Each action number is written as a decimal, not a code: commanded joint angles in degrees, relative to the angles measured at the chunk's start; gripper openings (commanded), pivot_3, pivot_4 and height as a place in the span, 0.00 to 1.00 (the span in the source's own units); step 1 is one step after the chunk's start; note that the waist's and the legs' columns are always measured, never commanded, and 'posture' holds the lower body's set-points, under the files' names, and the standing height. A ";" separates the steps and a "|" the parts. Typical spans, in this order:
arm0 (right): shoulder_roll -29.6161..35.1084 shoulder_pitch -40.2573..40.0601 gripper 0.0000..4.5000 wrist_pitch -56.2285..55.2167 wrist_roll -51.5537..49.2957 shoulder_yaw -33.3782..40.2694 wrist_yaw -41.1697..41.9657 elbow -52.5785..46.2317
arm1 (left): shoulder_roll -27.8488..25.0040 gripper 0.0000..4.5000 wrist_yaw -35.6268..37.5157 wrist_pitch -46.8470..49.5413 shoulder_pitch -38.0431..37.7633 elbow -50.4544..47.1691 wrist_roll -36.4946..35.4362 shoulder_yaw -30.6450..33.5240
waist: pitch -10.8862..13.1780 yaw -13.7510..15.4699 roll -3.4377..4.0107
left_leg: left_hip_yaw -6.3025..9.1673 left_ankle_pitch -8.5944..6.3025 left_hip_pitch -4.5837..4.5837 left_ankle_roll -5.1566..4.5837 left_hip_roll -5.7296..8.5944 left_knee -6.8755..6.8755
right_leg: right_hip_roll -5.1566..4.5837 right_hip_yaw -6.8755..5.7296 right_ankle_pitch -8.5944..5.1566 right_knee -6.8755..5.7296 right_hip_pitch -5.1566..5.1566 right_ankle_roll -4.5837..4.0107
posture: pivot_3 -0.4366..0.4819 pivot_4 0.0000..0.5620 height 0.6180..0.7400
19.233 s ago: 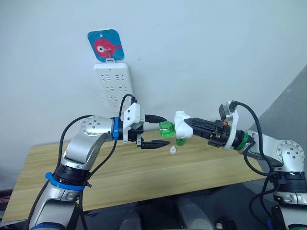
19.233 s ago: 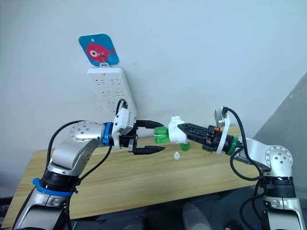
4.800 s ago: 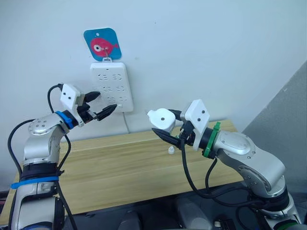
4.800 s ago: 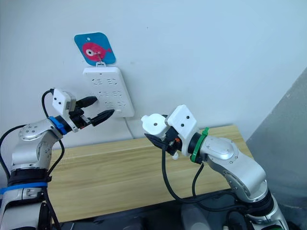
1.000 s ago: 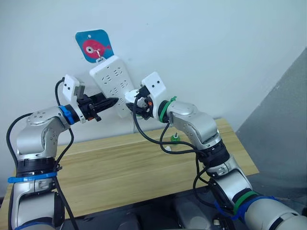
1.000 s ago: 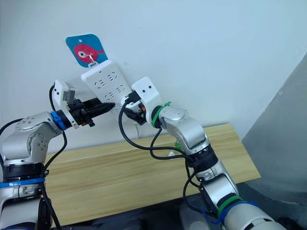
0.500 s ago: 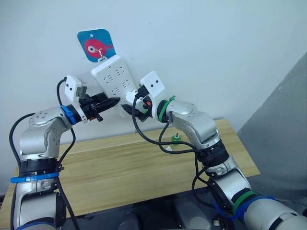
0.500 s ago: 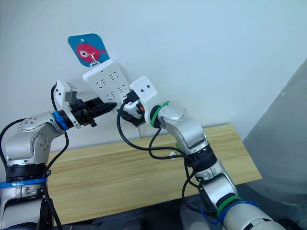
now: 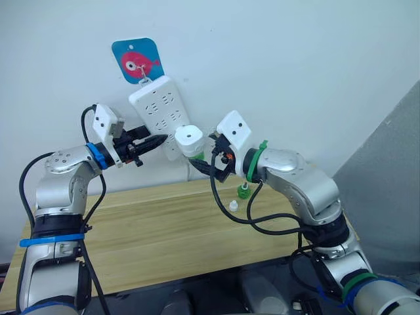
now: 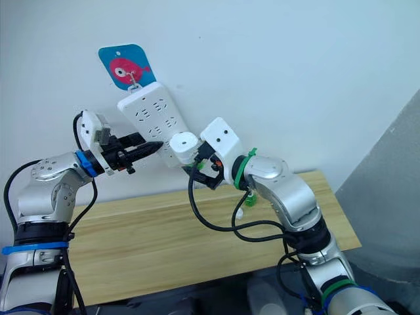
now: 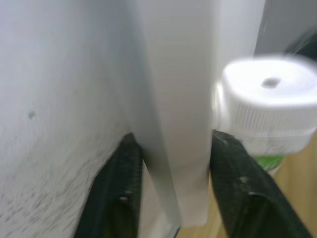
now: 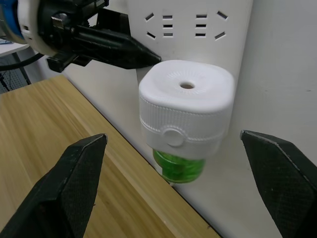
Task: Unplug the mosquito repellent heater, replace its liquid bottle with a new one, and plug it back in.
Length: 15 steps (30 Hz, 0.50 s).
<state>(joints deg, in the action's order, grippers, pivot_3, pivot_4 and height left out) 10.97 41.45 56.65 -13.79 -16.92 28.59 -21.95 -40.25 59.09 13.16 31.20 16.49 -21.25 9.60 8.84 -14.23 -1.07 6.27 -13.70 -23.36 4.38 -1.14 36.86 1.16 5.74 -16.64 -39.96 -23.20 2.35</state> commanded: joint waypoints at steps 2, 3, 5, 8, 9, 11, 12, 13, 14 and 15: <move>3.20 -1.85 1.00 -0.31 -3.14 0.87 2.87 -6.47 | -1.50 0.80 -0.25 -3.43 -1.22 -0.22 1.87 0.56 | 0.00 0.05 0.00 | 0.03 0.00 -0.02 0.00 0.00 0.00 | 0.00 -0.01 -0.02 0.00 -0.01 -0.04 | 0.24 0.19 1.00; 4.21 -2.34 1.00 -0.67 -3.67 0.67 3.68 -7.45 | -1.99 0.88 0.14 -3.75 -1.83 -0.29 1.86 0.99 | 0.00 0.05 0.00 | 0.04 0.00 -0.03 0.00 0.01 0.00 | -0.01 -0.01 -0.02 0.01 -0.01 -0.04 | 0.24 0.19 1.00; 5.57 -3.06 1.00 -1.72 -4.45 0.29 4.82 -8.60 | -3.41 0.99 1.03 -2.91 -3.64 -1.17 0.85 2.41 | 0.00 0.06 0.00 | 0.03 0.00 -0.03 0.00 0.06 0.01 | -0.08 0.00 -0.02 0.00 -0.01 -0.03 | 0.25 0.19 1.00; 6.56 -3.61 1.00 -3.94 -4.61 -0.34 5.81 -8.82 | -6.17 0.99 3.26 -2.97 -7.39 -3.31 -0.29 4.05 | 0.00 -0.22 0.00 | 0.01 0.00 -0.02 -0.01 0.10 0.01 | -0.12 0.01 -0.03 -0.02 -0.01 -0.03 | 0.26 0.19 1.00; 6.67 -3.69 1.00 -4.68 -4.54 -0.63 6.13 -8.69 | -7.21 0.99 3.93 -3.75 -8.93 -3.97 -0.23 4.64 | 0.01 -0.18 0.01 | 0.02 0.00 -0.01 -0.01 0.08 0.00 | -0.13 0.01 -0.04 -0.03 -0.01 -0.04 | 0.27 0.19 1.00; 6.61 -3.69 1.00 -5.81 -4.40 -1.07 6.42 -8.04 | -9.32 0.99 5.58 -6.27 -12.13 -5.01 0.48 5.64 | 0.01 -0.15 0.00 | 0.04 0.00 -0.01 -0.01 0.04 -0.01 | -0.13 -0.02 -0.05 -0.03 -0.01 -0.06 | 0.29 0.19 1.00; 6.44 -3.63 1.00 -6.48 -4.19 -1.41 6.45 -7.61 | -10.30 0.99 6.28 -7.25 -14.13 -6.03 0.54 6.46 | 0.01 0.07 0.01 | 0.03 0.00 -0.01 0.00 -0.01 -0.02 | -0.13 -0.01 -0.05 -0.02 -0.02 -0.07 | 0.29 0.19 1.00; 6.11 -3.44 1.00 -7.40 -3.81 -1.92 6.45 -6.92 | -11.01 0.99 6.66 -7.55 -16.39 -8.07 0.09 7.64 | 0.01 0.20 0.01 | 0.04 0.00 -0.01 0.00 0.00 -0.03 | -0.13 -0.03 -0.06 -0.03 -0.02 -0.08 | 0.31 0.18 1.00; 5.94 -3.31 1.00 -8.18 -3.53 -2.27 6.50 -6.33 | -11.41 0.99 6.75 -7.60 -17.86 -9.55 -0.33 8.39 | 0.01 0.36 0.01 | 0.04 0.00 -0.01 0.00 -0.07 -0.04 | -0.17 -0.03 -0.07 -0.01 -0.02 -0.10 | 0.32 0.18 1.00; 4.87 -3.03 0.96 -9.04 -3.16 -2.70 5.91 -5.37 | -11.19 1.00 6.13 -6.84 -20.87 -13.45 -1.59 10.29 | 0.01 0.57 0.01 | 0.05 0.00 -0.01 0.00 -0.32 -0.04 | -0.19 -0.04 -0.07 -0.03 -0.02 -0.11 | 0.33 0.18 1.00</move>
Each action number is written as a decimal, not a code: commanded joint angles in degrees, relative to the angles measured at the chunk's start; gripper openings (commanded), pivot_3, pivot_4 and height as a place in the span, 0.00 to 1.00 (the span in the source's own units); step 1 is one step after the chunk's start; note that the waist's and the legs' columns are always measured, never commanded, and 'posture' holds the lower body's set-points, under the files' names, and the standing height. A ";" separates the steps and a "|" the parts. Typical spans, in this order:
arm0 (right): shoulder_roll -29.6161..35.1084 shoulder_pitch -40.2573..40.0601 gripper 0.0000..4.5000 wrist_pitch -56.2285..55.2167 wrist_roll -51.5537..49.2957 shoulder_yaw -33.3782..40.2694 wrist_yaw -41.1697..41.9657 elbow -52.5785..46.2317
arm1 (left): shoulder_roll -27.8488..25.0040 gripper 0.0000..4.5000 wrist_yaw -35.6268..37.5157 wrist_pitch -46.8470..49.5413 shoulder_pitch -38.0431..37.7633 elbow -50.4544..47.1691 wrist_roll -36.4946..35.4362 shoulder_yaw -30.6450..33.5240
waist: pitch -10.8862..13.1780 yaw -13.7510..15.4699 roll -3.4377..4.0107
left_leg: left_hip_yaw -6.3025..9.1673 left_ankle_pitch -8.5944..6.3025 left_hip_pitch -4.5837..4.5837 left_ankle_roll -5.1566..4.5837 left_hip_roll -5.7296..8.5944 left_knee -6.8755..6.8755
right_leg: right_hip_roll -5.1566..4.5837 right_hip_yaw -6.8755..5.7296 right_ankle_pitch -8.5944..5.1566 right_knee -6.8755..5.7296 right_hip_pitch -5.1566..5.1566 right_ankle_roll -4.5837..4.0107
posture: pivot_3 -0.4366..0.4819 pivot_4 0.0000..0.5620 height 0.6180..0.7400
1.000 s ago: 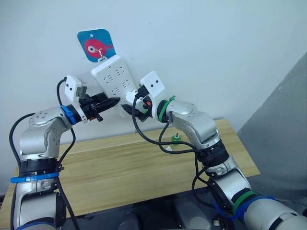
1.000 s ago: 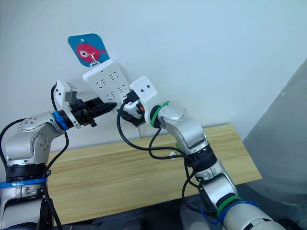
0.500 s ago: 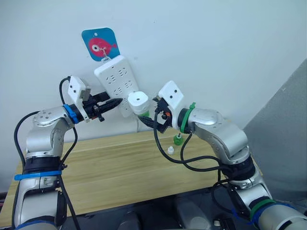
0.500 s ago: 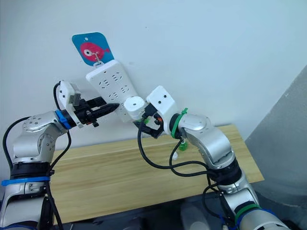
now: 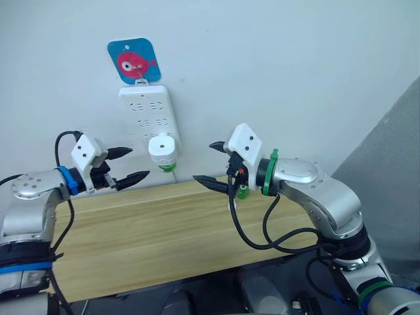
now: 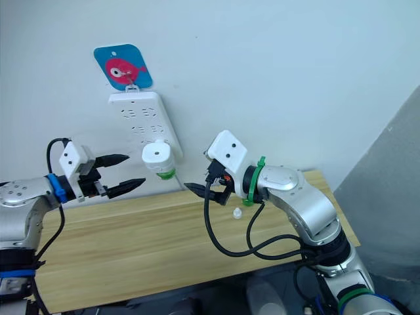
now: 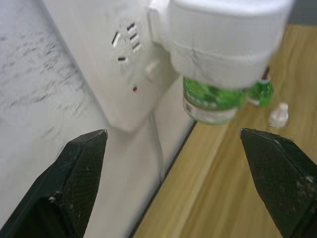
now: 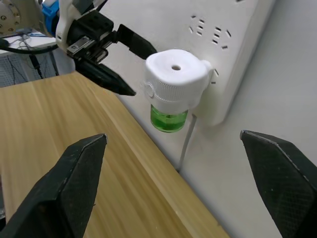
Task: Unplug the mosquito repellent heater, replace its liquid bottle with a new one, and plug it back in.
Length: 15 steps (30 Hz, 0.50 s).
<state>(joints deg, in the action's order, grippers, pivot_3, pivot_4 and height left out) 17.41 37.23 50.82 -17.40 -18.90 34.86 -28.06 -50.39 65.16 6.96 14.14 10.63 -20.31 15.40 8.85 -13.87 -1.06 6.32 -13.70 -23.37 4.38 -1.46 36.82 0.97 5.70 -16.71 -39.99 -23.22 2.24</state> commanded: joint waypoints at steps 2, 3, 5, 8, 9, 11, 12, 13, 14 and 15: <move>-3.18 1.64 0.89 -4.93 1.31 -1.61 -1.11 2.57 | 0.10 1.00 -1.73 0.69 -8.32 -14.05 -4.30 7.30 | 0.00 0.58 0.00 | -0.05 0.00 0.00 0.00 -0.04 0.01 | 0.00 0.02 0.00 0.00 0.00 0.00 | 0.35 0.18 1.00; -3.84 1.81 0.80 -6.03 1.96 -2.21 -1.38 3.52 | 0.74 1.00 -2.81 1.46 -10.60 -17.30 -5.13 8.50 | 0.00 0.97 0.00 | -0.06 0.00 0.00 0.00 -0.05 0.01 | -0.02 0.04 0.00 0.00 0.00 0.00 | 0.36 0.18 1.00; -4.92 1.70 0.65 -8.03 2.88 -3.32 -1.71 5.38 | 2.23 1.00 -4.29 2.72 -16.23 -24.39 -6.77 10.63 | 0.00 1.81 0.00 | -0.06 0.00 0.01 0.00 -0.08 0.01 | -0.01 0.02 0.00 -0.01 0.00 -0.01 | 0.38 0.18 1.00; -6.39 0.61 0.41 -11.00 4.40 -4.62 -2.35 7.88 | 5.23 1.00 -6.66 5.74 -25.72 -34.09 -9.70 13.92 | 0.00 2.77 0.00 | -0.13 -0.01 0.07 0.01 -0.10 0.00 | -0.01 0.07 0.00 -0.01 0.01 -0.02 | 0.40 0.17 1.00; -6.87 0.35 0.32 -11.95 4.87 -4.96 -2.59 8.69 | 6.32 1.00 -7.83 6.69 -28.11 -36.36 -10.31 14.73 | -0.01 2.97 -0.02 | -0.13 -0.01 0.08 0.01 -0.08 0.01 | -0.02 0.06 0.00 -0.01 0.02 -0.02 | 0.40 0.17 1.00; -8.11 0.18 0.17 -13.84 5.83 -5.53 -3.28 10.69 | 8.25 1.00 -9.99 7.48 -31.32 -39.62 -10.57 15.13 | -0.02 3.78 -0.03 | -0.09 0.00 0.08 0.01 -0.09 0.03 | -0.01 0.02 0.00 -0.02 0.04 -0.03 | 0.41 0.17 1.00; -8.77 0.22 0.08 -14.70 6.39 -5.75 -3.63 11.79 | 9.04 1.00 -11.14 7.93 -32.08 -40.79 -10.64 14.95 | -0.02 4.26 -0.03 | -0.10 0.00 0.10 0.01 -0.08 0.04 | 0.01 0.02 -0.01 -0.01 0.04 -0.03 | 0.41 0.17 1.00; -9.37 0.25 0.01 -15.52 6.94 -5.99 -3.94 12.79 | 9.82 1.00 -12.52 8.47 -32.39 -41.80 -10.72 14.66 | -0.02 4.76 -0.04 | -0.13 0.00 0.13 0.01 -0.06 0.04 | 0.03 0.02 -0.01 -0.01 0.06 -0.03 | 0.41 0.17 1.00; -10.09 0.30 0.00 -16.30 7.50 -6.16 -4.40 13.92 | 10.57 1.00 -13.84 9.13 -32.55 -42.78 -10.84 14.14 | -0.03 5.06 -0.05 | -0.17 0.01 0.22 0.02 -0.04 0.05 | 0.08 0.02 -0.02 -0.01 0.14 -0.04 | 0.42 0.16 1.00; -10.62 0.30 0.00 -16.84 7.94 -6.23 -4.64 14.68 | 11.06 1.00 -14.72 9.62 -32.63 -43.46 -10.90 13.81 | -0.05 5.50 -0.08 | -0.26 0.03 0.24 0.05 -0.01 0.07 | 0.21 -0.01 -0.03 -0.01 0.17 -0.03 | 0.42 0.16 1.00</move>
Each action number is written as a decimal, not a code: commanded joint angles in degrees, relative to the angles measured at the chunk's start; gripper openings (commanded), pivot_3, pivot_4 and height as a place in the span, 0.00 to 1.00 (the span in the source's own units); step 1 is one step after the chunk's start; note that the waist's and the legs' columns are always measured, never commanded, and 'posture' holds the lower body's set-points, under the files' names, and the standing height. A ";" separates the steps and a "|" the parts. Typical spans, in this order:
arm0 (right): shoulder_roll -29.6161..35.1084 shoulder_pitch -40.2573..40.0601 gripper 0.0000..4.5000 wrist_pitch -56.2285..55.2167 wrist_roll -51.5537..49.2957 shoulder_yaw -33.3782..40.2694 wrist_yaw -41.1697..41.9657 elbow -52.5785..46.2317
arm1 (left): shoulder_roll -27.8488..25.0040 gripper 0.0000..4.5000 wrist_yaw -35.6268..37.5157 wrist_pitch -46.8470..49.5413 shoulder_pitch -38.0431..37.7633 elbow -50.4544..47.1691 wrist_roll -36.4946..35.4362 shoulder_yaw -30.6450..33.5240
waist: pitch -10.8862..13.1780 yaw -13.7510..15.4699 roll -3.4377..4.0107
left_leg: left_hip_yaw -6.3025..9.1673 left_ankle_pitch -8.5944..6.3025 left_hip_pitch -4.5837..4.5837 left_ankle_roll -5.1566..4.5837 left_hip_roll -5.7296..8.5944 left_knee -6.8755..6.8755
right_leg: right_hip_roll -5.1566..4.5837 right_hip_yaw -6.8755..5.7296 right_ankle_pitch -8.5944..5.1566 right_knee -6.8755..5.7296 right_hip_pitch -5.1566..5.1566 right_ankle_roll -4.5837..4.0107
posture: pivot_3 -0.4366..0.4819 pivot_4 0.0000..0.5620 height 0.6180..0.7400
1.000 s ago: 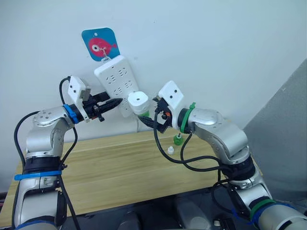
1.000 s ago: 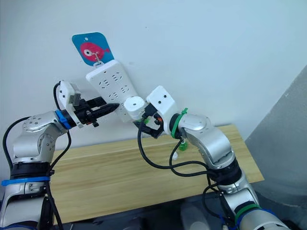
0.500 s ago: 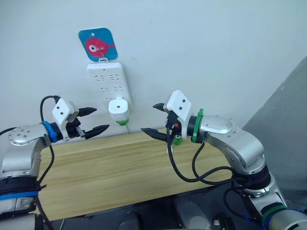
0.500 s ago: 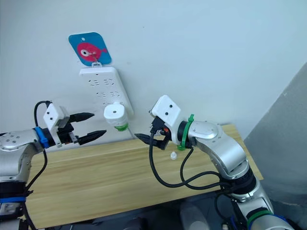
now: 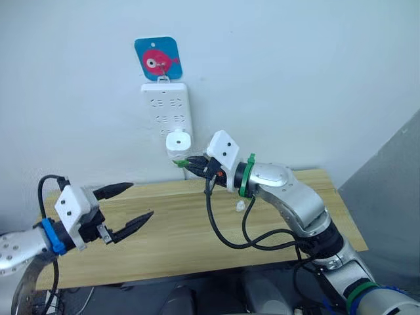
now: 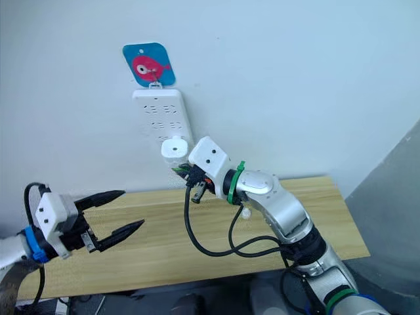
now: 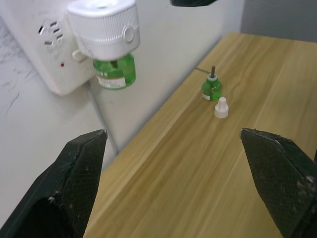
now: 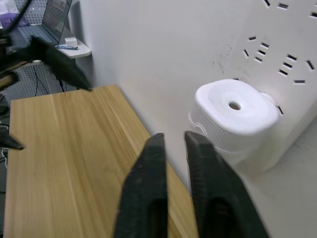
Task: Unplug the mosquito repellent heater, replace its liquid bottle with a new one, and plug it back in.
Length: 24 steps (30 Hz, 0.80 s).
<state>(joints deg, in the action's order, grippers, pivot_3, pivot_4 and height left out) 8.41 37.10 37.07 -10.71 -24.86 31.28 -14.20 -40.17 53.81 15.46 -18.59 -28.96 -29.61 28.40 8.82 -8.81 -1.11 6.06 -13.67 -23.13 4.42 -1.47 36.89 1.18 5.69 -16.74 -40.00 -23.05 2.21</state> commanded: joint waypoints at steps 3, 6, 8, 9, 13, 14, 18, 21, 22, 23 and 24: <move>-3.95 0.49 0.00 -4.89 2.84 -0.49 -2.74 3.87 | 2.05 1.00 -5.68 2.97 0.42 -6.46 -2.58 -1.14 | -0.04 0.98 -0.06 | -0.06 0.01 0.29 0.02 -0.05 0.00 | 0.19 -0.02 -0.08 0.04 0.35 0.03 | 0.42 0.16 1.00; -5.36 0.81 0.00 -6.69 4.84 -0.89 -3.91 6.75 | 2.48 1.00 -7.26 3.85 1.08 -8.08 -2.86 -2.51 | -0.05 0.99 -0.07 | -0.04 0.01 0.35 0.03 -0.06 -0.02 | 0.22 -0.03 -0.13 0.04 0.43 0.05 | 0.43 0.15 1.00; -5.72 1.11 0.00 -7.45 6.10 -0.96 -4.48 8.25 | 2.50 1.00 -7.79 3.99 1.37 -8.48 -2.88 -2.98 | -0.05 1.00 -0.07 | -0.02 0.01 0.35 0.03 -0.07 -0.03 | 0.23 -0.05 -0.05 0.04 0.43 -0.08 | 0.43 0.15 1.00; -5.91 1.20 0.00 -7.43 6.41 -0.65 -4.71 8.74 | 2.45 1.00 -7.83 3.90 1.41 -8.33 -2.83 -3.13 | -0.05 0.99 -0.07 | -0.01 0.01 0.35 0.03 -0.07 -0.03 | 0.23 -0.05 -0.03 0.04 0.43 -0.11 | 0.43 0.15 1.00; -5.65 1.09 0.00 -7.46 6.97 0.15 -4.53 9.17 | 2.36 1.00 -7.17 3.10 1.53 -7.07 -2.62 -3.15 | -0.05 0.98 -0.07 | -0.01 0.01 0.35 0.03 -0.07 -0.04 | 0.25 -0.06 -0.02 0.04 0.43 -0.15 | 0.43 0.15 1.00; -5.64 0.92 0.00 -7.47 6.97 0.36 -4.39 9.03 | 2.37 1.00 -6.97 2.90 1.56 -6.71 -2.57 -3.15 | -0.05 0.97 -0.07 | 0.00 0.01 0.35 0.03 -0.08 -0.05 | 0.25 -0.06 -0.02 0.04 0.43 -0.15 | 0.43 0.15 1.00; -6.32 0.22 0.00 -6.68 6.25 0.98 -4.17 8.20 | 2.49 1.00 -6.21 1.87 1.54 -5.67 -2.20 -3.55 | -0.06 0.94 -0.08 | 0.00 0.01 0.35 0.03 -0.08 -0.05 | 0.26 -0.06 -0.03 0.04 0.43 -0.15 | 0.43 0.14 1.00; -7.32 0.22 0.00 -5.67 5.98 1.21 -4.60 7.98 | 2.28 1.00 -5.48 1.09 1.82 -5.06 -2.00 -4.34 | -0.06 0.93 -0.08 | 0.00 0.01 0.35 0.03 -0.08 -0.05 | 0.27 -0.06 -0.03 0.03 0.43 -0.15 | 0.42 0.13 1.00; -7.54 0.27 0.00 -5.51 6.16 1.24 -4.73 8.07 | 2.19 1.00 -5.31 0.85 1.97 -4.86 -1.93 -4.50 | -0.07 0.92 -0.09 | 0.00 0.01 0.35 0.03 -0.09 -0.05 | 0.29 -0.06 -0.03 0.03 0.43 -0.15 | 0.42 0.13 1.00; -7.71 0.36 0.00 -5.21 6.46 1.38 -5.02 8.32 | 2.11 1.00 -5.26 0.76 2.32 -4.56 -1.85 -4.65 | -0.06 0.92 -0.09 | 0.01 0.01 0.35 0.03 -0.09 -0.05 | 0.29 -0.06 -0.03 0.04 0.43 -0.15 | 0.42 0.13 1.00; -7.78 0.44 0.00 -4.87 6.70 1.59 -5.25 8.61 | 2.03 1.00 -5.24 0.64 2.72 -4.26 -1.76 -4.78 | -0.07 0.95 -0.09 | 0.01 0.01 0.34 0.03 -0.09 -0.05 | 0.29 -0.06 -0.03 0.04 0.43 -0.15 | 0.42 0.13 1.00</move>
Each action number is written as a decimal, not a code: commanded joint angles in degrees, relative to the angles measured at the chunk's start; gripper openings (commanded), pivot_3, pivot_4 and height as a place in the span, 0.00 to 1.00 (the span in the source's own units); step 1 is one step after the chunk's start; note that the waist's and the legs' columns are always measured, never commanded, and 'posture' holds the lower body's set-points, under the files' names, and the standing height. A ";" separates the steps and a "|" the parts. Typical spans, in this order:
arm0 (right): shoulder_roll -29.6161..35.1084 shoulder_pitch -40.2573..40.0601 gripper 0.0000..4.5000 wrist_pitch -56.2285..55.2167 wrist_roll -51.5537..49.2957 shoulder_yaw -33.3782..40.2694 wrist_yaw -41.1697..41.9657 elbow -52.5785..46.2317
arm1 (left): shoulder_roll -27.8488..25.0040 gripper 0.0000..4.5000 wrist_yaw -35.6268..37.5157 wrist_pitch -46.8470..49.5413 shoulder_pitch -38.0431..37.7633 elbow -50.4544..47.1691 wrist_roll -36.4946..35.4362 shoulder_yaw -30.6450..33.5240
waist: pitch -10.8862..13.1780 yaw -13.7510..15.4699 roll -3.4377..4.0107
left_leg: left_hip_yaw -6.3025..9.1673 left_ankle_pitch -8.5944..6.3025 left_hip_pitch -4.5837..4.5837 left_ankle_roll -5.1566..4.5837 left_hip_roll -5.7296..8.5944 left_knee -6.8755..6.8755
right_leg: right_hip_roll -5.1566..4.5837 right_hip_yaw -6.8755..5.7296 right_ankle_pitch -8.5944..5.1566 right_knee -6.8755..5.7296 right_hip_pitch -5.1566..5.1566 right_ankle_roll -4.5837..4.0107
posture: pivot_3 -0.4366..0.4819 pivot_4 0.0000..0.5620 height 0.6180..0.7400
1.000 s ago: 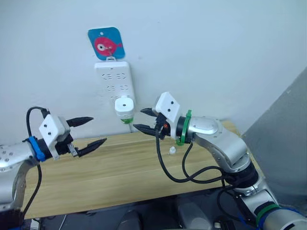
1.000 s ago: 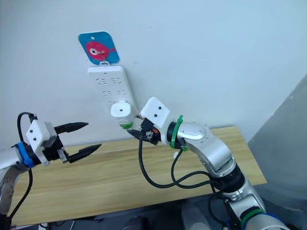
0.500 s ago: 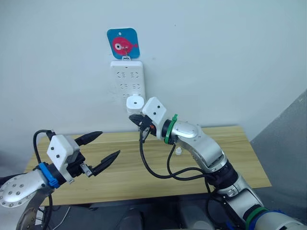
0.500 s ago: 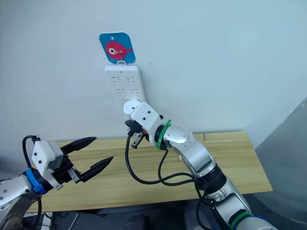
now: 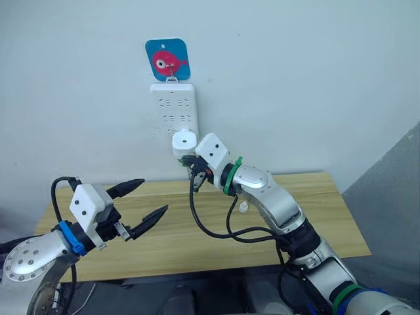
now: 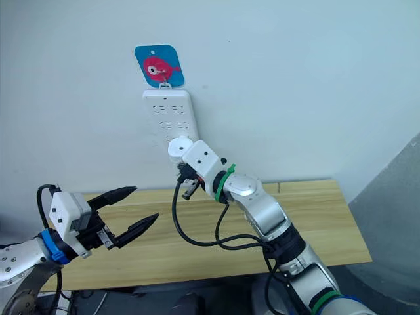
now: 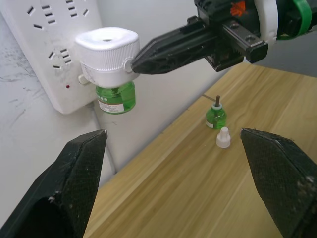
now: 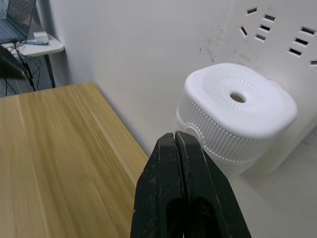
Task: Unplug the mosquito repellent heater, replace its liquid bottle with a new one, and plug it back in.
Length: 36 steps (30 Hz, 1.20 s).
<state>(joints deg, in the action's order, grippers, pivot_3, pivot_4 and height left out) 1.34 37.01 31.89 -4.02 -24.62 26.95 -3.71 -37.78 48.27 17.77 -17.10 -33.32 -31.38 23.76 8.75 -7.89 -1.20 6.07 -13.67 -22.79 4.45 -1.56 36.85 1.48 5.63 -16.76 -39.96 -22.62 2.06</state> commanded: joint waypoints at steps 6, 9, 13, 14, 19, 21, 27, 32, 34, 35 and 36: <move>-0.66 0.82 0.00 2.11 0.10 2.48 -1.52 -1.31 | -0.72 1.00 0.61 -2.08 1.98 0.89 -0.01 -0.41 | -0.03 -0.02 -0.04 | 0.01 0.00 0.00 0.00 0.00 0.00 | 0.00 0.00 0.00 0.00 0.00 0.00 | 0.42 0.14 1.00; -0.84 0.96 0.00 2.52 0.28 2.65 -1.68 -1.23 | -0.77 1.00 0.68 -2.23 2.13 1.13 -0.02 -0.56 | -0.03 -0.02 -0.05 | 0.02 0.00 0.00 0.00 -0.03 -0.01 | 0.05 0.00 0.00 0.00 0.00 -0.01 | 0.42 0.14 1.00; -1.19 0.97 0.00 2.79 0.39 2.51 -1.89 -1.22 | -0.58 1.00 0.67 -2.40 2.18 1.15 0.09 -0.87 | -0.03 -0.01 -0.05 | 0.02 0.00 0.00 0.00 -0.02 0.00 | 0.05 0.01 0.00 0.00 0.00 -0.01 | 0.42 0.14 1.00; -1.28 0.99 0.00 2.85 0.34 2.51 -1.90 -1.22 | -0.56 1.00 0.62 -2.36 2.27 1.13 0.13 -0.97 | -0.03 -0.01 -0.05 | 0.02 0.00 0.00 0.00 -0.02 0.00 | 0.05 0.01 0.00 0.00 0.00 -0.01 | 0.42 0.14 1.00; -2.10 1.00 0.00 3.19 -0.20 2.84 -2.23 -1.55 | -0.38 1.00 0.51 -2.39 2.33 1.16 0.35 -1.28 | -0.03 -0.01 -0.05 | 0.02 0.00 0.00 0.00 -0.03 0.00 | 0.05 0.01 0.00 -0.01 0.00 -0.01 | 0.42 0.13 1.00; -2.50 1.01 0.00 3.25 -0.31 3.10 -2.45 -1.61 | -0.32 1.00 0.51 -2.41 2.29 1.16 0.42 -1.37 | -0.03 -0.01 -0.05 | 0.03 0.00 0.00 0.00 -0.03 -0.01 | 0.05 0.00 0.00 -0.01 0.00 -0.01 | 0.42 0.13 1.00; -3.68 0.81 0.00 3.80 -0.01 3.50 -3.53 -1.38 | -0.26 1.00 0.59 -2.43 2.28 1.13 0.44 -1.63 | -0.04 -0.01 -0.04 | 0.04 0.00 0.00 0.00 -0.02 0.00 | 0.05 0.00 0.00 -0.01 0.00 -0.01 | 0.42 0.13 1.00; -3.50 0.71 0.00 4.00 1.21 3.09 -4.92 -0.90 | -0.27 1.00 0.46 -2.48 2.21 1.11 0.31 -1.70 | -0.04 0.01 -0.05 | 0.04 0.00 0.00 0.00 -0.03 0.00 | 0.06 0.00 0.00 -0.01 0.00 -0.01 | 0.42 0.13 1.00; -3.23 0.73 0.00 4.02 1.93 2.76 -5.28 -0.51 | -0.25 1.00 0.45 -2.46 2.17 1.05 0.26 -1.69 | -0.05 0.02 -0.05 | 0.04 0.00 0.00 0.00 -0.03 0.01 | 0.06 0.00 0.00 -0.01 0.00 -0.01 | 0.43 0.13 1.00; -3.18 0.79 0.00 4.01 2.30 2.70 -5.60 -0.26 | -0.25 1.00 0.44 -2.46 2.18 1.05 0.24 -1.68 | -0.06 0.03 -0.06 | 0.04 0.00 0.00 0.00 -0.02 0.01 | 0.06 0.00 0.00 -0.01 0.00 -0.01 | 0.43 0.13 1.00; -3.17 0.84 0.00 3.90 2.53 2.70 -5.91 -0.07 | -0.22 1.00 0.40 -2.42 2.17 1.00 0.19 -1.67 | -0.07 0.03 -0.07 | 0.04 0.00 0.00 0.00 -0.02 0.01 | 0.06 0.00 0.00 -0.01 0.00 -0.01 | 0.43 0.13 1.00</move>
<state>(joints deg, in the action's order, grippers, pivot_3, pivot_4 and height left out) -1.71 37.02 36.41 -3.18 -22.96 23.01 -3.54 -38.00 48.89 16.65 -15.10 -31.32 -31.02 21.73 8.69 -7.87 -1.27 6.11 -13.66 -22.79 4.46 -1.59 36.86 1.53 5.63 -16.76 -39.97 -22.62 2.05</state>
